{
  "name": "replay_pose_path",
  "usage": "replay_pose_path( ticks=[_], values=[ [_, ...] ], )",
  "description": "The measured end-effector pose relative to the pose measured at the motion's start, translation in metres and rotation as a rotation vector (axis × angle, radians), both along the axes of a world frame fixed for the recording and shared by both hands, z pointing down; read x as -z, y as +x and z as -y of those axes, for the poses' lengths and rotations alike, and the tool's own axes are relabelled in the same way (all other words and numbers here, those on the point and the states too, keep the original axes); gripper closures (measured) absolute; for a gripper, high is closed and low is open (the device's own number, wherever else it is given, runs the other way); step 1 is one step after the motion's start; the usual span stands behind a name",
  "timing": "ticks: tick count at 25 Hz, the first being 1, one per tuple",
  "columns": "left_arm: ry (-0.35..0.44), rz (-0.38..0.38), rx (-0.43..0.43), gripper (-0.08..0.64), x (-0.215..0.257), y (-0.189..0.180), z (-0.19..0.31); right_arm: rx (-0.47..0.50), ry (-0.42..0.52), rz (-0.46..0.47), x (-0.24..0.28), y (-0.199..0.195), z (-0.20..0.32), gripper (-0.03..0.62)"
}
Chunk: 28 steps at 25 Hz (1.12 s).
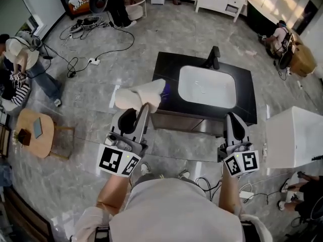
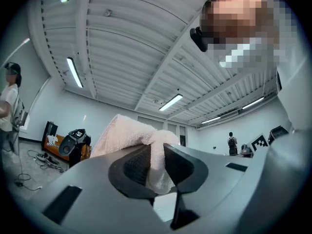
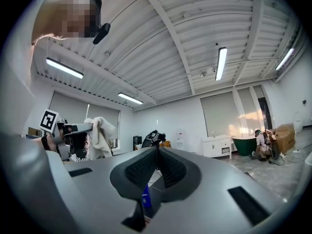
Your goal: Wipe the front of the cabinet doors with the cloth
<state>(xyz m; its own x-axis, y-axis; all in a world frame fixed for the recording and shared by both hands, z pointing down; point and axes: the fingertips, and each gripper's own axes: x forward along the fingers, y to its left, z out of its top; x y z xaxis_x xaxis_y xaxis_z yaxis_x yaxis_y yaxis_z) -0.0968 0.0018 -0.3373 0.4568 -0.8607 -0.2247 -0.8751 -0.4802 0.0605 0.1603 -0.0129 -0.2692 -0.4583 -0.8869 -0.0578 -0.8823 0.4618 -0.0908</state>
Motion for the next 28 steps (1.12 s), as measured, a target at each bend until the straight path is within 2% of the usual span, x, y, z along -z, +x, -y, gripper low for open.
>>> replay_pose_path(
  ticks=[4,9,20,28],
  values=[
    [-0.003,0.018,0.058,0.474,-0.004,-0.023,-0.02,-0.008,0.007,0.007,0.001,-0.002,-0.01,0.555],
    [-0.021,0.031,0.083,0.474,-0.01,-0.04,-0.025,0.01,0.013,-0.003,0.003,-0.018,-0.012,0.555],
    [-0.006,0.031,0.099,0.474,-0.008,-0.059,-0.041,0.046,0.027,-0.023,0.009,-0.044,-0.022,0.555],
    [-0.004,0.026,0.11,0.474,-0.01,-0.065,-0.04,0.02,0.03,-0.035,0.008,-0.038,-0.015,0.555]
  ],
)
